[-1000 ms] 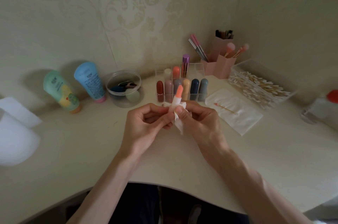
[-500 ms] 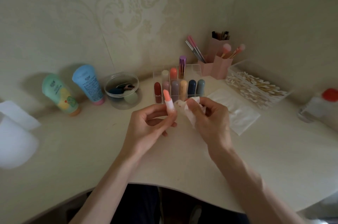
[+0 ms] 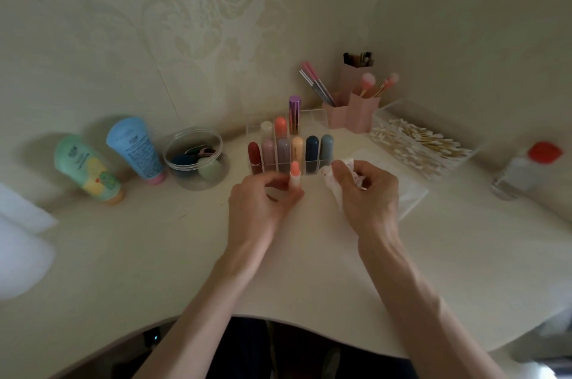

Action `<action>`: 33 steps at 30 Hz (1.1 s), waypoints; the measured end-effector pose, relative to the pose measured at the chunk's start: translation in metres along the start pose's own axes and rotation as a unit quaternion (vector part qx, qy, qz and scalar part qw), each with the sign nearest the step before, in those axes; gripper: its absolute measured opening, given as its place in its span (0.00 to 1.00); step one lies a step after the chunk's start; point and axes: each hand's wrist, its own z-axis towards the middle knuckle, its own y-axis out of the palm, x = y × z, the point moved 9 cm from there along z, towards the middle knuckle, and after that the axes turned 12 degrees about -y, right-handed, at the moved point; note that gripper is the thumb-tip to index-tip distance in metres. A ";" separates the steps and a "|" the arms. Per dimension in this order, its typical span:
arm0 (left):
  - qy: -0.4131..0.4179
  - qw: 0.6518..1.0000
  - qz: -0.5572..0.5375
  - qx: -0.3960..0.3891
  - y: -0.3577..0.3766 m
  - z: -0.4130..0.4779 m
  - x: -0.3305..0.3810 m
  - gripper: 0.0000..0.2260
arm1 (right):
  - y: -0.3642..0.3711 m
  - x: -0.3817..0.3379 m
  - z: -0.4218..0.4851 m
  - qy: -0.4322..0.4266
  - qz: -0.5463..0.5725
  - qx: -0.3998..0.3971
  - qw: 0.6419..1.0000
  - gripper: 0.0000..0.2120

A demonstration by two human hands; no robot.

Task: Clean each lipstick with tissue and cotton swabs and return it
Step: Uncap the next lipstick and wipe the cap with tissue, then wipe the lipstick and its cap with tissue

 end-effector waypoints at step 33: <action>0.117 0.985 -0.001 0.130 -0.042 -0.028 0.017 0.07 | 0.016 -0.023 -0.013 -0.086 -0.057 -0.073 0.992 0.10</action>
